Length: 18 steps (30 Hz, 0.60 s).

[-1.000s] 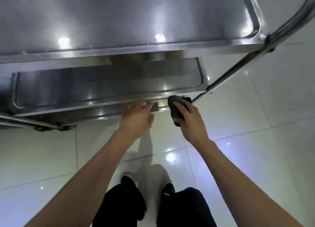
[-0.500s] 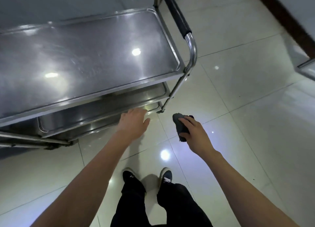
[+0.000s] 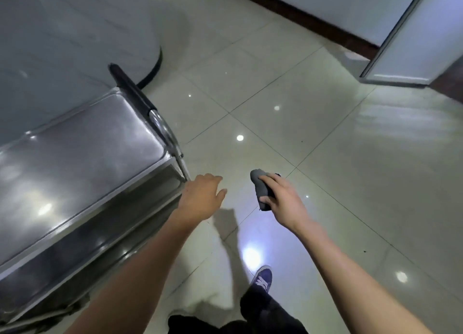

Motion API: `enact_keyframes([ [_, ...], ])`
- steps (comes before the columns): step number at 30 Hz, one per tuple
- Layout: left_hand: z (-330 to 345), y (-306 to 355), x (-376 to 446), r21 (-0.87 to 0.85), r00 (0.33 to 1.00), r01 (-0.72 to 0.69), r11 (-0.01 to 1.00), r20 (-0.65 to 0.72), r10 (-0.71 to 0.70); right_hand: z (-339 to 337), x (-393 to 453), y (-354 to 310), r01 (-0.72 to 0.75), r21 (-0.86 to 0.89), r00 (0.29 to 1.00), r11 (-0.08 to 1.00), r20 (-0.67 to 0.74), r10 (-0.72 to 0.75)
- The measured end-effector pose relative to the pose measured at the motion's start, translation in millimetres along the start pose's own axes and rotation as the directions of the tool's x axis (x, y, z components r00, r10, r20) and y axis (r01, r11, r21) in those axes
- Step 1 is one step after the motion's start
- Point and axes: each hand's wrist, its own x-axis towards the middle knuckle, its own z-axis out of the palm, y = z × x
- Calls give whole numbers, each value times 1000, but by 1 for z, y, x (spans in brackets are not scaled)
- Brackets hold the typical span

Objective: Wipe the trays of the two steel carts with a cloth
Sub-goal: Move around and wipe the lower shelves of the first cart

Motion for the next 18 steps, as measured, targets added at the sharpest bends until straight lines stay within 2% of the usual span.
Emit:
enact_keyframes([
  [8,-7,83,74,-10,1000,18,1000,11,-18,-88,31,74,-34,30,998,999,-44,36],
  [15,-19,89,144,-78,996,92,993,-13,-94,-116,112,90,29,-13,1000,999,8,-29],
  [18,-25,82,180,-40,993,115,993,-31,-116,-123,160,89,55,-42,998,998,33,-53],
])
